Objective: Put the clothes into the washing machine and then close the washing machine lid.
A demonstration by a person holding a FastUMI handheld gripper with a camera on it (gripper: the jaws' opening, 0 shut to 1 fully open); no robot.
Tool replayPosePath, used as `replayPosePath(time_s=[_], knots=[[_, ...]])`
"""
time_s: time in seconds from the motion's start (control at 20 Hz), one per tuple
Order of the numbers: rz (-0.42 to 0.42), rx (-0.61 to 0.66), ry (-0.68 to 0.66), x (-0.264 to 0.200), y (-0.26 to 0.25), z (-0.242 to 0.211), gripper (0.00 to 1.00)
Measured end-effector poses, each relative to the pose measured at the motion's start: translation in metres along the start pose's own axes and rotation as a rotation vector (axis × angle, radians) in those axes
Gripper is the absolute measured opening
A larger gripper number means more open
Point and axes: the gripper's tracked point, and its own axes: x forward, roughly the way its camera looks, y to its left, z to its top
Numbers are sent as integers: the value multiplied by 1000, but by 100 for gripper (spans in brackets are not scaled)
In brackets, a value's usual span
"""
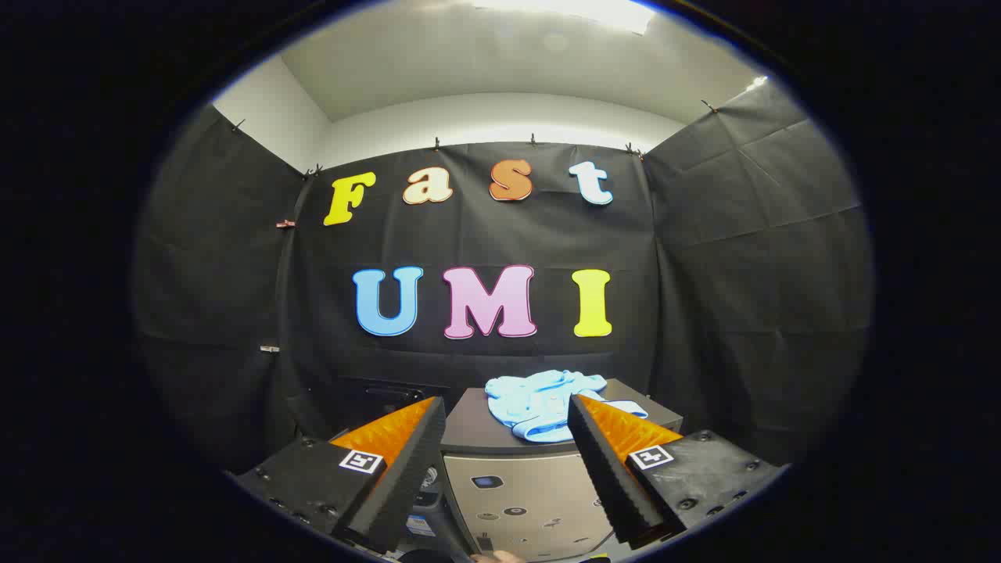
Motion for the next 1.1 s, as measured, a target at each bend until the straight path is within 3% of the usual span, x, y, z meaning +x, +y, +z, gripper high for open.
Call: replayPosePath(time_s=[0.55, 1.1], knots=[[-49, -61, 20, 4, -4, -5, 98], [-19, -17, 13, 22, -3, -1, 98]])
